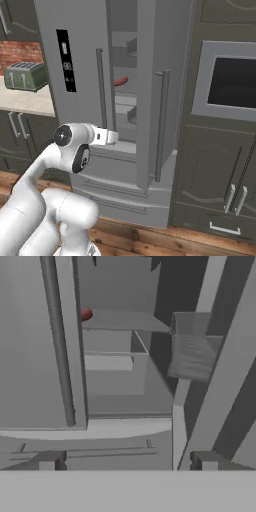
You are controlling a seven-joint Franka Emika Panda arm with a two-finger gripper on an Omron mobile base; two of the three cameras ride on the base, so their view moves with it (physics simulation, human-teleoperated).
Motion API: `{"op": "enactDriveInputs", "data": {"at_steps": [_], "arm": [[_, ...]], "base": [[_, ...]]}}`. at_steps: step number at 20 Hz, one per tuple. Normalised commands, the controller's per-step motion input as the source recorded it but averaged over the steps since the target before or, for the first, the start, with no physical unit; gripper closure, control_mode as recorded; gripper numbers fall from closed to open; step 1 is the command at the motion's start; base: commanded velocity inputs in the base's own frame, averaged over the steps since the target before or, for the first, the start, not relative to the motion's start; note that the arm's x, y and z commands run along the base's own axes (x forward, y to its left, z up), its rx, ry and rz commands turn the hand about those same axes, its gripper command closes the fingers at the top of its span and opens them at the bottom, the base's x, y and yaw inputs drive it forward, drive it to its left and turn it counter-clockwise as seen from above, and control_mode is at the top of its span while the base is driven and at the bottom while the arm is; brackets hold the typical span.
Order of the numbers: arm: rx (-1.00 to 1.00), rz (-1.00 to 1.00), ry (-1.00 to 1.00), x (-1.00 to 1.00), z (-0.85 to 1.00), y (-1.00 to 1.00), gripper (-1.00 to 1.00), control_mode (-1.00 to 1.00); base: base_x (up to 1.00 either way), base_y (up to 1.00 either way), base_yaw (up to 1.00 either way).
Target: Move the hot dog bun to the plate on the dining table and place the condiment next to that plate. Then navigate to the fridge and take the sausage and place it on the plate as well.
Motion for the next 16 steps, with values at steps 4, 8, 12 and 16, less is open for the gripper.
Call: {"op": "enactDriveInputs", "data": {"at_steps": [4,8,12,16], "arm": [[-0.15,-0.01,-0.01,0.61,0.68,0.11,-1.00,-1.00],[-0.26,-0.12,-0.02,0.26,0.61,0.00,-1.00,-1.00],[-0.32,-0.16,-0.01,0.01,0.29,-0.05,-1.00,-1.00],[-0.29,-0.19,0.04,0.29,0.00,-0.29,-1.00,-1.00]], "base": [[0.00,0.00,0.00],[0.00,0.00,0.00],[0.00,0.00,0.00],[0.00,0.00,0.00]]}}
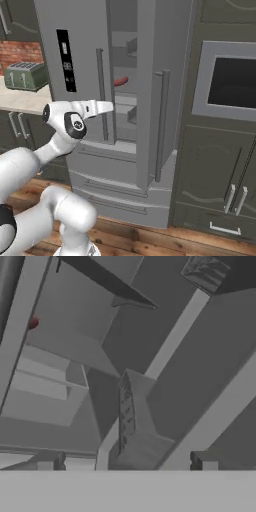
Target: Move the hot dog bun to the plate on the dining table and place the condiment next to that plate. Then navigate to the fridge and take the sausage and place it on the plate as well.
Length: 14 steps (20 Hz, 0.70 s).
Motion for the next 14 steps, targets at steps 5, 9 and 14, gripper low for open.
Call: {"op": "enactDriveInputs", "data": {"at_steps": [5,9,14], "arm": [[-0.18,-0.19,0.13,0.46,-0.02,-0.67,-1.00,-1.00],[-0.12,-0.14,0.17,0.39,-0.16,-0.65,-1.00,-1.00],[-0.11,-0.13,0.17,0.12,-0.19,-0.71,-1.00,-1.00]], "base": [[0.00,0.00,0.00],[0.00,0.00,0.00],[0.00,0.00,0.00]]}}
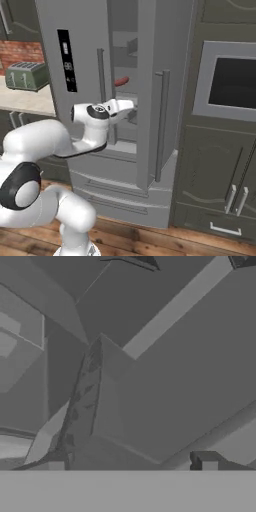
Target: Move the hot dog bun to the plate on the dining table and place the condiment next to that plate. Then navigate to the fridge and take the sausage and place it on the plate as well.
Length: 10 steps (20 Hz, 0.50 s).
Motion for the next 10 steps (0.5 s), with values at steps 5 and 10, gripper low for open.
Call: {"op": "enactDriveInputs", "data": {"at_steps": [5,10], "arm": [[-0.11,-0.14,0.15,0.02,-0.16,-0.86,-1.00,-1.00],[-0.03,-0.24,0.19,-0.32,-0.16,-1.00,-1.00,-1.00]], "base": [[0.00,0.00,0.00],[0.00,0.00,0.00]]}}
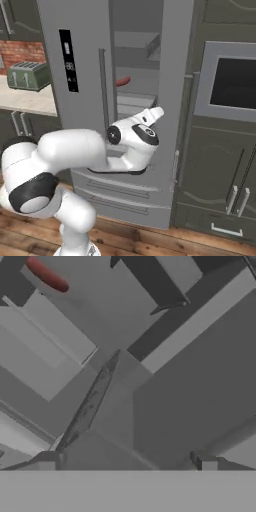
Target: Move the hot dog bun to the plate on the dining table and place the condiment next to that plate. Then navigate to the fridge and take the sausage and place it on the plate as well.
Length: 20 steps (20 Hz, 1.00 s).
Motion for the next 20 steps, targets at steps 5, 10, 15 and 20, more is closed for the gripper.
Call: {"op": "enactDriveInputs", "data": {"at_steps": [5,10,15,20], "arm": [[0.00,-0.17,0.08,-0.75,0.07,-0.52,-1.00,-1.00],[0.00,0.15,-0.24,-1.00,0.80,0.82,-1.00,-1.00],[0.03,0.15,-0.18,-0.88,0.99,0.96,-1.00,-1.00],[0.17,0.06,-0.11,-0.44,1.00,0.89,-1.00,-1.00]], "base": [[0.00,0.00,0.00],[0.00,0.00,0.00],[0.00,0.00,0.00],[0.00,0.00,0.00]]}}
